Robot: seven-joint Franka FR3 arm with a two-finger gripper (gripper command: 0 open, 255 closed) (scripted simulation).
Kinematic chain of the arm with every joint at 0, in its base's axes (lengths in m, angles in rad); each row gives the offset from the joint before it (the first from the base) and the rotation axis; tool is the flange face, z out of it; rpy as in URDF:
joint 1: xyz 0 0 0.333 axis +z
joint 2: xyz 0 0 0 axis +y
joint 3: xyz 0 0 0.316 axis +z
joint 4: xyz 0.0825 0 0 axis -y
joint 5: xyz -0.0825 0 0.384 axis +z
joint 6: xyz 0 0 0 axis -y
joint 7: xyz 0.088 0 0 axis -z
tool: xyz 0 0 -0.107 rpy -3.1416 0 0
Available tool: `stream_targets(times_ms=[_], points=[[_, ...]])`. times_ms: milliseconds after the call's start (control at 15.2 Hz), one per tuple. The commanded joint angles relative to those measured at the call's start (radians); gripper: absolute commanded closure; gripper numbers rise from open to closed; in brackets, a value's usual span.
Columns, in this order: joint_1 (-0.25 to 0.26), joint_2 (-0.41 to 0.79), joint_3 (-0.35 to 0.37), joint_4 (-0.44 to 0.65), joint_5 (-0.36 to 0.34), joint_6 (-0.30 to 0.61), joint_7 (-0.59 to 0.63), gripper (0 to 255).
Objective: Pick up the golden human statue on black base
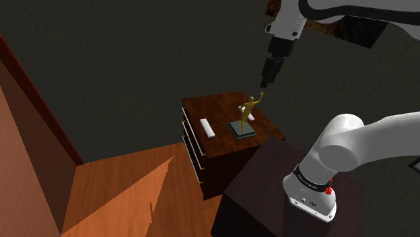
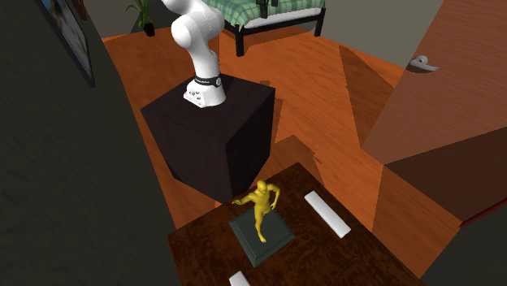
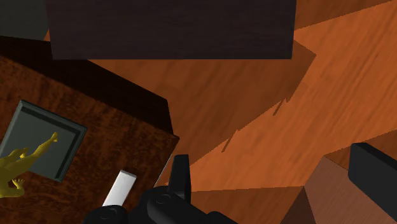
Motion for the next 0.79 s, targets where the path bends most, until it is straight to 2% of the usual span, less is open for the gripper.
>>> stream_targets(times_ms=[0, 726], points=[[0.000, 0.000, 0.000, 0.000, 0.000, 0.000, 0.000, 0], [-0.053, 0.226, -0.211, -0.024, -0.098, 0.219, -0.257, 0]])
